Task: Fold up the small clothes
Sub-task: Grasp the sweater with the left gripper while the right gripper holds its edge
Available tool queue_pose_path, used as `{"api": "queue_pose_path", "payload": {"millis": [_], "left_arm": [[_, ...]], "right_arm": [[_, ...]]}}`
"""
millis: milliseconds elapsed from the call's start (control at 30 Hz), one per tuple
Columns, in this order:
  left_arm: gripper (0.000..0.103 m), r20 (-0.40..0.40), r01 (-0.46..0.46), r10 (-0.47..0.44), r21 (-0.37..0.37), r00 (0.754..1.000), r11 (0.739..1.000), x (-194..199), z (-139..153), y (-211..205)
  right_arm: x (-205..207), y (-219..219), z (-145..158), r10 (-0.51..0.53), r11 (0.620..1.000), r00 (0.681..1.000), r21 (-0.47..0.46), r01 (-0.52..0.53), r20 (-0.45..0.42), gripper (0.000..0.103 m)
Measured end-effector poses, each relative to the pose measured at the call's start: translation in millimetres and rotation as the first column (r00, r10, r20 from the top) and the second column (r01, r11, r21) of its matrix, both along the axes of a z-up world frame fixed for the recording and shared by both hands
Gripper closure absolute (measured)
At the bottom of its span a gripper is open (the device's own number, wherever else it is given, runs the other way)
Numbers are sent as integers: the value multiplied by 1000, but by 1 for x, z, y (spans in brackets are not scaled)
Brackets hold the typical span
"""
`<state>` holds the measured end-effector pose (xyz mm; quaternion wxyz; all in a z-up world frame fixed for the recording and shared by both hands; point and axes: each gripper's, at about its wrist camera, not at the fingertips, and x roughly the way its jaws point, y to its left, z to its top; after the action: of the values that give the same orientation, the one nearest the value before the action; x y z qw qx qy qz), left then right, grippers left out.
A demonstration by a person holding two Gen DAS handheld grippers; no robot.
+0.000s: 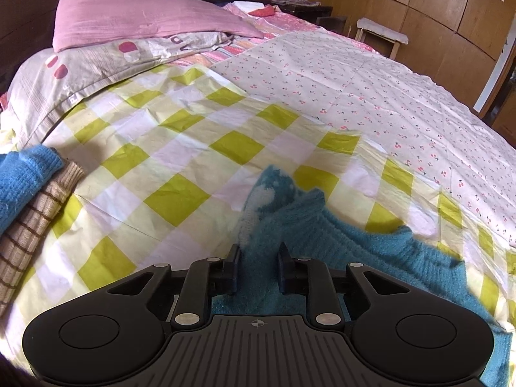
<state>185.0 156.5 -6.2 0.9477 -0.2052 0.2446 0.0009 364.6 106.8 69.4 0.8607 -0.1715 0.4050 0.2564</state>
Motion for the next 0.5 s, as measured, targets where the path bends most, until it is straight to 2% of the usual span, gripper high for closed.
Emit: {"api": "queue_pose_path", "payload": {"millis": [100,267,500], "left_arm": [[77,22,30,-30,7,999,1000,0,7,-9],[77,46,62,-64,62,997,996,-3,21,-35],[77,74,95,-102,93,992,991,6,40,-58]], "right_arm": [[-2,-17,10,-16,999,1000,37,15,1,82],[-4,-46,25,-39,993,999,107,39,1,83],[-1,-96,43,-84,977,996,195,84,-7,83]]}}
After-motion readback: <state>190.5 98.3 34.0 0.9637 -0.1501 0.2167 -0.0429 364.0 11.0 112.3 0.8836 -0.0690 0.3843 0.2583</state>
